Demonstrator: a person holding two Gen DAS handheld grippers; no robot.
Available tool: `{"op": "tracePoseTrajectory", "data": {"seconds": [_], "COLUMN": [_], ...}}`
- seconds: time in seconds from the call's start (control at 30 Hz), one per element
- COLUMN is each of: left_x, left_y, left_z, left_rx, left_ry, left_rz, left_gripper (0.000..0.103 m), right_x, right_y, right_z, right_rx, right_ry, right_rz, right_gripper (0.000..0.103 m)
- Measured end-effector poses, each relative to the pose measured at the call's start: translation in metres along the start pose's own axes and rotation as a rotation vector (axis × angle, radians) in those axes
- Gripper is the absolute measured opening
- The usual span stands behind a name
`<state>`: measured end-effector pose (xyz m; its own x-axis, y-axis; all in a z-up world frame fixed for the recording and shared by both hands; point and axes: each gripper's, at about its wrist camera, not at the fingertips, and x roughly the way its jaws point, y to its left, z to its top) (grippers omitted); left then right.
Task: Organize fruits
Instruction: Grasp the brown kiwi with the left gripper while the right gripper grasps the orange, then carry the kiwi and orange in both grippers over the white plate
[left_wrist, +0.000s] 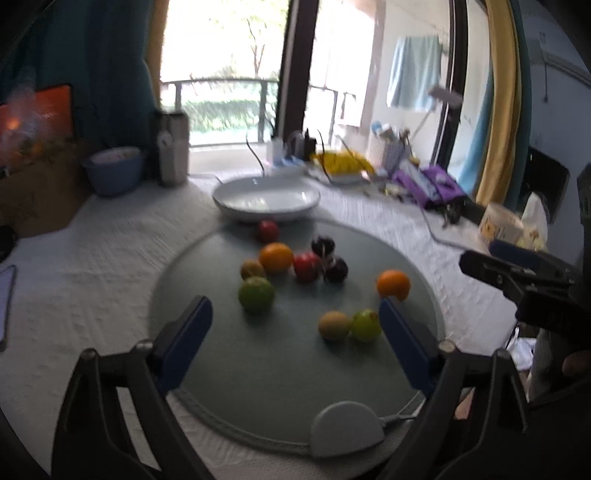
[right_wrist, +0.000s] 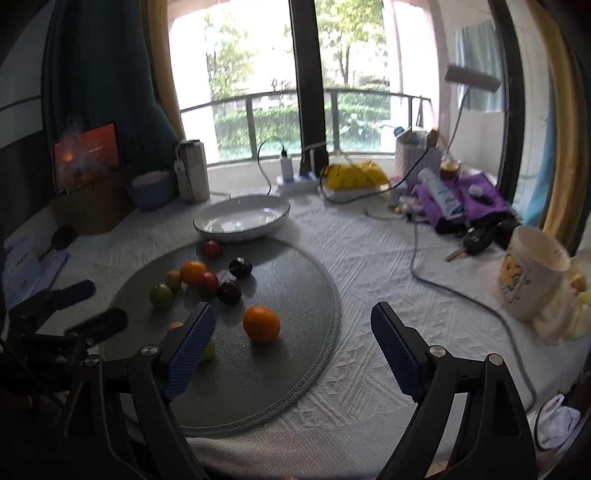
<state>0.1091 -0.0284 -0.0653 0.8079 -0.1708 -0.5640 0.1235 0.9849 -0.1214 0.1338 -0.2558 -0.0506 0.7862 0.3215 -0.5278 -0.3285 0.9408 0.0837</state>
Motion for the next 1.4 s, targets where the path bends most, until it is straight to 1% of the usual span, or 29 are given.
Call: {"op": "tracePoseTrajectory", "data": {"seconds": [0.07, 0.1, 0.13, 0.2, 0.27, 0.5, 0.53, 0.57, 0.63, 0.67, 0.77, 0.8, 0.83, 0.87, 0.93, 1.2, 1.4], "left_x": [0.013, 0.017, 0.021, 0.029, 0.036, 0.049, 0.052, 0.053, 0.055, 0.057, 0.06, 0.061, 0.062, 0.063, 0.064, 0.057, 0.044], "left_y": [-0.002, -0.003, -0.004, -0.005, -0.006, -0.012, -0.012, -0.012, -0.013, -0.014, -0.015, -0.015, -0.015, -0.015, -0.015, -0.009, 0.001], "left_z": [-0.001, -0.001, -0.001, -0.002, -0.003, -0.004, -0.005, -0.004, -0.004, -0.004, -0.005, -0.004, -0.005, -0.004, -0.004, 0.002, 0.018], "left_rx": [0.011, 0.016, 0.019, 0.026, 0.032, 0.064, 0.061, 0.059, 0.062, 0.064, 0.064, 0.062, 0.06, 0.059, 0.057, 0.051, 0.055], "left_ry": [0.044, 0.061, 0.077, 0.112, 0.145, 0.204, 0.217, 0.223, 0.233, 0.24, 0.251, 0.255, 0.259, 0.262, 0.262, 0.24, 0.185], "left_rz": [-0.003, -0.002, -0.003, -0.005, -0.012, -0.047, -0.055, -0.064, -0.071, -0.075, -0.094, -0.098, -0.103, -0.109, -0.116, -0.112, -0.087], "left_gripper": [0.083, 0.08, 0.077, 0.072, 0.066, 0.062, 0.055, 0.051, 0.047, 0.042, 0.038, 0.037, 0.034, 0.031, 0.027, 0.027, 0.027], "right_x": [0.015, 0.021, 0.026, 0.036, 0.044, 0.063, 0.065, 0.067, 0.071, 0.073, 0.078, 0.081, 0.082, 0.084, 0.085, 0.081, 0.07], "right_y": [-0.003, -0.003, -0.003, 0.0, 0.001, 0.003, 0.004, 0.005, 0.007, 0.007, 0.008, 0.009, 0.009, 0.01, 0.01, 0.014, 0.017], "right_z": [-0.002, -0.003, -0.004, -0.006, -0.008, -0.01, -0.01, -0.01, -0.01, -0.01, -0.011, -0.012, -0.012, -0.013, -0.013, -0.008, 0.01], "right_rx": [0.007, 0.01, 0.011, 0.002, -0.004, -0.004, -0.008, -0.011, -0.013, -0.012, -0.01, -0.01, -0.011, -0.012, -0.009, -0.018, -0.041], "right_ry": [0.041, 0.063, 0.083, 0.114, 0.137, 0.185, 0.19, 0.195, 0.206, 0.211, 0.227, 0.236, 0.243, 0.248, 0.257, 0.245, 0.189], "right_rz": [0.029, 0.05, 0.068, 0.092, 0.109, 0.165, 0.17, 0.175, 0.182, 0.185, 0.192, 0.197, 0.197, 0.194, 0.197, 0.185, 0.178], "right_gripper": [0.087, 0.08, 0.07, 0.06, 0.059, 0.058, 0.058, 0.058, 0.058, 0.058, 0.056, 0.051, 0.045, 0.044, 0.036, 0.035, 0.034]}}
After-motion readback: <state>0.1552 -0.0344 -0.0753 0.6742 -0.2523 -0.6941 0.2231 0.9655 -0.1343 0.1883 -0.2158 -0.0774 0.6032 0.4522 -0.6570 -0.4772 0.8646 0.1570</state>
